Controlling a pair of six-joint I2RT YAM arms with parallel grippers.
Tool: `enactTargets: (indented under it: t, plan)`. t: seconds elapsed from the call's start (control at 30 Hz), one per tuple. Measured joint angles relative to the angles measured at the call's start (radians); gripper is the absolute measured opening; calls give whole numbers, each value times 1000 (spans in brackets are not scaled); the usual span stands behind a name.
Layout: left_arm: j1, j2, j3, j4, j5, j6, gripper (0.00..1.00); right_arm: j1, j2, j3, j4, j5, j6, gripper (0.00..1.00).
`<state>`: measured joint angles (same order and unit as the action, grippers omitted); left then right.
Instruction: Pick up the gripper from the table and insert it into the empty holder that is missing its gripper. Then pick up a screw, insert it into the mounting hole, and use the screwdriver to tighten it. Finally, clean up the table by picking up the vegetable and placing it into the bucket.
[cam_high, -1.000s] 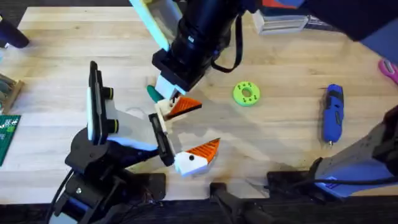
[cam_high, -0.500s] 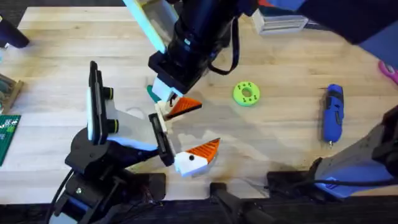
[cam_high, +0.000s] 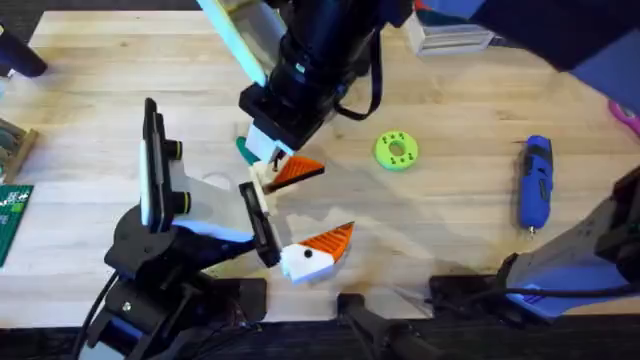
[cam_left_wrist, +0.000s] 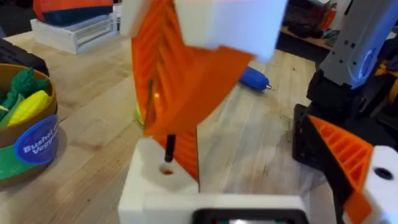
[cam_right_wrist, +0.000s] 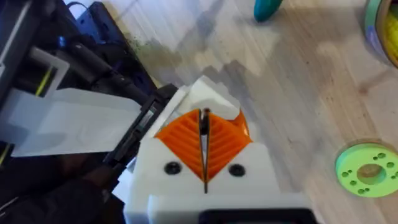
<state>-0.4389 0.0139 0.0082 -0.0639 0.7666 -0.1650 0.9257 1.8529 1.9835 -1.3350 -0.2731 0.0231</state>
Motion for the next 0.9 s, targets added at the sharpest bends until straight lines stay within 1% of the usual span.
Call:
enactTargets:
  t: [0.3,0.9]
  plan:
    - [0,0,0,0,0,-1,985,0,28,0,2,3,0,7]
    - [0,0,0,0,0,0,985,0,28,0,-14,-14,-4,7]
